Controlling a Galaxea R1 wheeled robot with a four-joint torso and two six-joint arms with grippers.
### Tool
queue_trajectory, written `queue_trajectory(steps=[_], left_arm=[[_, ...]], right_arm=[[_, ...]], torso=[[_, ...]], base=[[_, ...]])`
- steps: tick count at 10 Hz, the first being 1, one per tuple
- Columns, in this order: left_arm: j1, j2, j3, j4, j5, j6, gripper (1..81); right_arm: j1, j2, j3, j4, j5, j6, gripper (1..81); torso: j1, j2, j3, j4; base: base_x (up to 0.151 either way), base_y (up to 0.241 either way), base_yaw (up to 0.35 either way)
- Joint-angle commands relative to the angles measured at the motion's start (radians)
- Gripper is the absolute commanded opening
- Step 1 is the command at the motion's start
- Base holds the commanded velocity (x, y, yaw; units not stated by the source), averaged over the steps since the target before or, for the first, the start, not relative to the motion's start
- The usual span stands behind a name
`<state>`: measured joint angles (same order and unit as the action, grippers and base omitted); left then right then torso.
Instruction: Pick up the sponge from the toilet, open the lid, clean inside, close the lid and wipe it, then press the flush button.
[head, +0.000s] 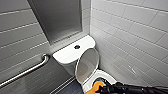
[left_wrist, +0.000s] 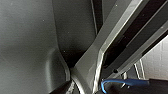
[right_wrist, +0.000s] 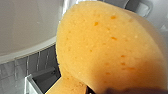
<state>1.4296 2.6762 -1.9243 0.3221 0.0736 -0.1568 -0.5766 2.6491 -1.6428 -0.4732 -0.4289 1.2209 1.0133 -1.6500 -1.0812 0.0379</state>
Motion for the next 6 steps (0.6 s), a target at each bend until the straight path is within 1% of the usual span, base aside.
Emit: queue_trajectory(steps=[1,3,4,5,6], left_arm=[[0.004,-0.011,0.031,0.006,0.066,0.005,81.1],[0.004,-0.010,0.030,0.003,0.068,0.005,81.1],[0.004,-0.008,0.028,0.005,0.068,0.005,81.1],[0.004,-0.008,0.028,0.005,0.068,0.005,81.1],[0.004,-0.008,0.028,0.002,0.069,0.005,81.1]], right_arm=[[0.178,0.070,-0.084,-0.005,-0.030,0.002,1.0],[0.209,0.086,-0.125,-0.007,0.036,0.000,1.0],[0.209,0.093,-0.146,-0.007,0.055,0.000,1.0],[0.194,0.106,-0.176,-0.005,0.106,0.002,1.0],[0.165,0.140,-0.231,0.001,0.171,0.018,1.0]], torso=[[0.000,0.000,0.000,0.000],[0.000,0.000,0.000,0.000],[0.000,0.000,0.000,0.000],[0.000,0.000,0.000,0.000],[0.000,0.000,0.000,0.000]], base=[[0.000,0.000,0.000],[0.000,0.000,0.000],[0.000,0.000,0.000],[0.000,0.000,0.000],[0.000,0.000,0.000]])
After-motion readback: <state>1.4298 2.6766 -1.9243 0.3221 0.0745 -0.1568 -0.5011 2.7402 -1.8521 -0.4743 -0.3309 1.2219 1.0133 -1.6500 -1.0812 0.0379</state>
